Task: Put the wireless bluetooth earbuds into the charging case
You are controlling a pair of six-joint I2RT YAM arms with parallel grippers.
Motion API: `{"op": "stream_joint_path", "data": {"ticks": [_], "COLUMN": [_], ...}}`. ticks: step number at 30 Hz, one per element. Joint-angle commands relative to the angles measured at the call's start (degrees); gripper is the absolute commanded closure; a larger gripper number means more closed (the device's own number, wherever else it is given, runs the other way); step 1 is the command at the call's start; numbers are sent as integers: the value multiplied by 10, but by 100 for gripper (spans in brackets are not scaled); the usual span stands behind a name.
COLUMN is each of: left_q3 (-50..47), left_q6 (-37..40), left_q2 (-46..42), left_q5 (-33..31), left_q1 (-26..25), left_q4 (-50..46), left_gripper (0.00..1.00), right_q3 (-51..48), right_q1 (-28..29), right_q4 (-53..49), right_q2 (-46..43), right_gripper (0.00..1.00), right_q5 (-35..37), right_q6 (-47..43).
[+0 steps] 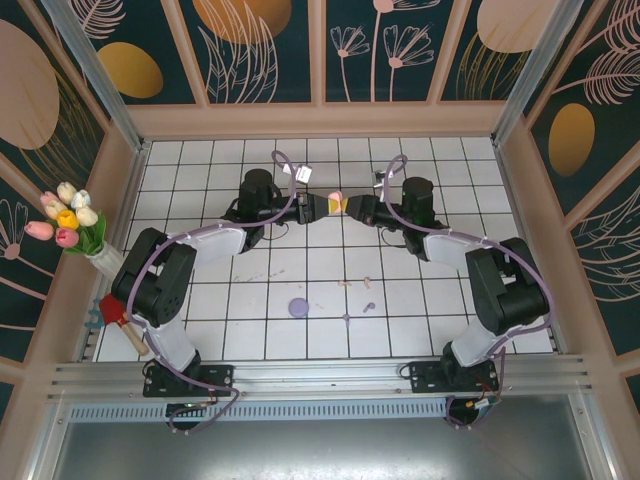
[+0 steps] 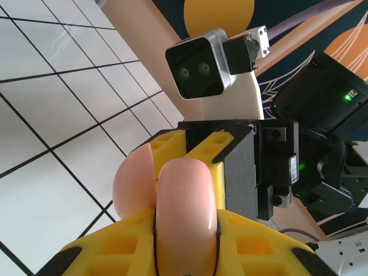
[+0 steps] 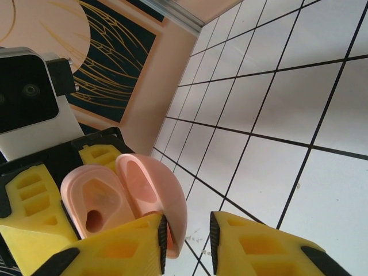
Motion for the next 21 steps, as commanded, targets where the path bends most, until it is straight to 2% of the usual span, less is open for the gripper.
{"op": "stream_joint_path", "data": {"ticks": [1, 8, 15, 19, 21], "left_q3": [-7, -9, -9, -11, -12], "left_q6": [-7, -8, -9, -9, -9], "left_q2": [3, 5, 7, 7, 9], "left_q5": [21, 19, 18, 19, 17], "left_q1": [-2, -2, -2, -2, -2], "left_q4": [42, 46, 47, 47, 47], "left_gripper": [97, 97, 96, 92, 86], "right_q3": [25, 33, 31, 34, 36], "right_q1": [7, 14, 14, 14, 14], "right_q4": [0, -1, -8, -17, -22], "right_q2": [14, 18, 10, 7, 5], "right_gripper": [73, 80, 96, 99, 100], "right_q5": [-4, -11, -6, -1, 0], "right_q6": [0, -2, -6, -7, -10]}}
